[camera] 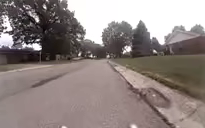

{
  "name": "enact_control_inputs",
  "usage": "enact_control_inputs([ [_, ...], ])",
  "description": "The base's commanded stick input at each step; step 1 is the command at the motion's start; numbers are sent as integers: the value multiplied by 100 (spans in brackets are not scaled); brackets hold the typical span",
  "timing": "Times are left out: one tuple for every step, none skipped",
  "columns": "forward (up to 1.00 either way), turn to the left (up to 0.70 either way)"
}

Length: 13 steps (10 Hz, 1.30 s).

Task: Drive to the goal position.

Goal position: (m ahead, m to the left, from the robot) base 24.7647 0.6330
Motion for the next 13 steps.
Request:
enact_control_inputs([
  [50,0],
  [50,0],
  [50,9],
  [50,29],
  [50,0],
  [50,0],
  [50,0],
  [50,0],
  [50,0],
  [50,0],
  [50,0],
  [50,0],
  [50,0],
])
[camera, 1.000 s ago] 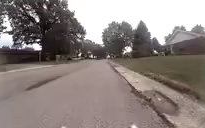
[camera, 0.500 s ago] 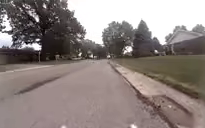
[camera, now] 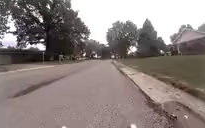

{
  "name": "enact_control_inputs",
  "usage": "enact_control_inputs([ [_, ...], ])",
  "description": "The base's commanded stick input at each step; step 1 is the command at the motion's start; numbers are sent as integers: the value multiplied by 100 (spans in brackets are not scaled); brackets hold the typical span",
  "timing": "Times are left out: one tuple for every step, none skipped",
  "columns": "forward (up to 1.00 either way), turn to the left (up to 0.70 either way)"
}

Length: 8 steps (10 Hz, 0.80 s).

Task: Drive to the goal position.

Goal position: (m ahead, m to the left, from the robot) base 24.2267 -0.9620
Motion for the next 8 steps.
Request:
enact_control_inputs([
  [50,0],
  [50,0],
  [50,0],
  [50,0],
  [50,0],
  [50,0],
  [50,0],
  [50,0],
])
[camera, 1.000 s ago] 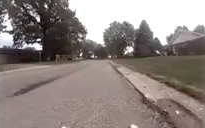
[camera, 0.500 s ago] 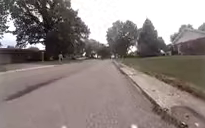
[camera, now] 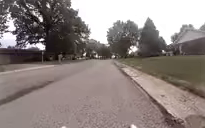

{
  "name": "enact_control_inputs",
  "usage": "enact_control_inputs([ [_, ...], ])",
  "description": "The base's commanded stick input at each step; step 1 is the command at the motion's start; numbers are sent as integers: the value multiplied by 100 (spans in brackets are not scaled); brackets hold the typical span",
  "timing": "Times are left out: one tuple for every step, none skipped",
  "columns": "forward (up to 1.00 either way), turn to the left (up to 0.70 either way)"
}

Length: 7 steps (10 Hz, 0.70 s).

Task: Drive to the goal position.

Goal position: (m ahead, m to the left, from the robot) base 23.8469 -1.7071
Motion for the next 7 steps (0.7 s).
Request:
enact_control_inputs([
  [50,0],
  [50,0],
  [50,0],
  [50,0],
  [50,0],
  [50,0],
  [50,0],
])
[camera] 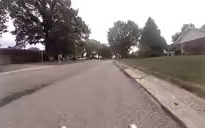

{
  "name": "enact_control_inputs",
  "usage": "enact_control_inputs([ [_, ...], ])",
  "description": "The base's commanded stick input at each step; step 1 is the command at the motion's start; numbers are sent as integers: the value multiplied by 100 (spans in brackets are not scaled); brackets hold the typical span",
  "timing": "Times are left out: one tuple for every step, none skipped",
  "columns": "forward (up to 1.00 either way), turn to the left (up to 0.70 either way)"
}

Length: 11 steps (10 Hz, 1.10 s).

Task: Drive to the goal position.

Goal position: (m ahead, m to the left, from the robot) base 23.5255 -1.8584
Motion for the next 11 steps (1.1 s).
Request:
enact_control_inputs([
  [50,0],
  [50,0],
  [50,0],
  [50,0],
  [50,0],
  [50,0],
  [50,0],
  [50,0],
  [50,0],
  [50,0],
  [50,0],
])
